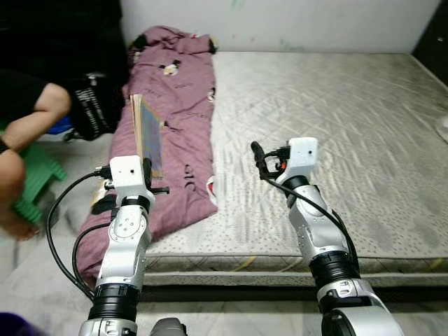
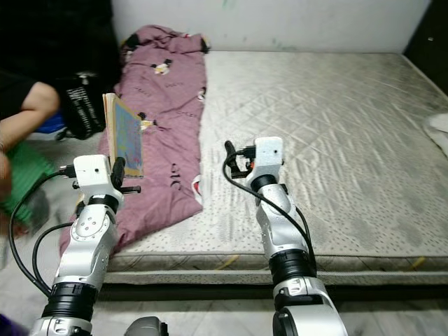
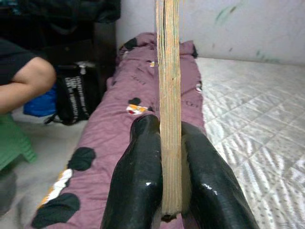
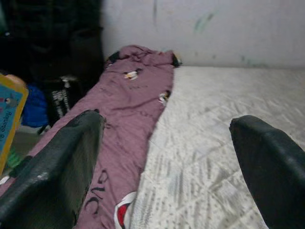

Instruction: Clean up the room

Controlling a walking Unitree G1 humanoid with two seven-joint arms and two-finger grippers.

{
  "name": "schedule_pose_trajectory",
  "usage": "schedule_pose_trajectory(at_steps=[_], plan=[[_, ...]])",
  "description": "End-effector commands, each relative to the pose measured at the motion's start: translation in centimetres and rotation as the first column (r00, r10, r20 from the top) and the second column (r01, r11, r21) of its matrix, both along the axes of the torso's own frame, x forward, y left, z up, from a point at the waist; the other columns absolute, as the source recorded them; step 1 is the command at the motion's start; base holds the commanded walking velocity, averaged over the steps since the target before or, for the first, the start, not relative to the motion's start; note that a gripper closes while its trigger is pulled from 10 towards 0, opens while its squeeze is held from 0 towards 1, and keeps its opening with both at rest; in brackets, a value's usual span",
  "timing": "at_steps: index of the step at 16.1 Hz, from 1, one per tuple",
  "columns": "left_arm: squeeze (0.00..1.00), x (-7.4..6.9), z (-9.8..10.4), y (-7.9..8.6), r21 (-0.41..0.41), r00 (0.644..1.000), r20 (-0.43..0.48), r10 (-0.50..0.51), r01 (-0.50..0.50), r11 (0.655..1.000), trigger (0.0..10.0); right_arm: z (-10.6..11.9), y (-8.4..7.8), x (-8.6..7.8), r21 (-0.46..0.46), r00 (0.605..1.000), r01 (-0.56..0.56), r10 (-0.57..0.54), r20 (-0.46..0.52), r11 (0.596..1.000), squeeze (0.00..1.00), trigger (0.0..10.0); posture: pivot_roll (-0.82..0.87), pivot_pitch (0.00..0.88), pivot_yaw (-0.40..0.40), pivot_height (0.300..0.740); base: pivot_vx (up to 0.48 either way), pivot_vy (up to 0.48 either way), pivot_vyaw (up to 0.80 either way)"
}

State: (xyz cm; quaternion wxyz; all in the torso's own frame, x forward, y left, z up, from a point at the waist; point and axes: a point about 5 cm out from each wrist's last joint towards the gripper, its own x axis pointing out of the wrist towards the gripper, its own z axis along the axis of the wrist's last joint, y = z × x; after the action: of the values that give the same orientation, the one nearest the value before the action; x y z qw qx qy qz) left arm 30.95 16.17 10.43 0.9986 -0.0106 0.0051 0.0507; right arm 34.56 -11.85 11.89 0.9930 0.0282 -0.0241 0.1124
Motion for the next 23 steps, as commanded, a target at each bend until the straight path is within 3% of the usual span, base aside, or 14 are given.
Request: schedule_pose_trajectory(at_steps=[1, 6, 17, 23], plan=[[0.0, 0.39, 1.19, -0.02, 0.014, 0.998, 0.059, -0.01, 0.009, 1.0, 10.0, 0.16, 0.05, 0.1, -0.007, 1.0, -0.005, 0.005, 0.005, 1.0, 0.0, 10.0, -0.02, 0.0, -0.001, 0.74, 0.0, 0.0, 0.0], [0.0, 0.57, 1.26, -0.07, 0.01, 0.998, 0.059, -0.014, 0.013, 1.0, 10.0, 0.12, -0.05, 0.29, 0.0, 1.0, 0.0, 0.0, -0.006, 1.0, 0.0, 10.0, -0.02, 0.0, -0.002, 0.74, 0.0, 0.0, 0.0], [0.0, 0.67, 1.26, -0.01, -0.005, 0.998, 0.059, -0.001, 0.001, 1.0, 10.0, 0.18, -0.02, 0.46, -0.012, 1.0, -0.006, 0.006, -0.005, 1.0, 0.0, 10.0, -0.03, 0.0, -0.007, 0.74, 0.0, -0.285, 0.0], [0.0, 0.62, 1.45, -0.04, -0.041, 0.996, 0.085, -0.006, 0.01, 0.999, 10.0, 0.16, -0.04, 0.49, -0.016, 1.0, -0.009, 0.009, -0.005, 1.0, 0.0, 10.0, -0.03, 0.0, -0.009, 0.74, 0.0, 0.0, 0.0]])
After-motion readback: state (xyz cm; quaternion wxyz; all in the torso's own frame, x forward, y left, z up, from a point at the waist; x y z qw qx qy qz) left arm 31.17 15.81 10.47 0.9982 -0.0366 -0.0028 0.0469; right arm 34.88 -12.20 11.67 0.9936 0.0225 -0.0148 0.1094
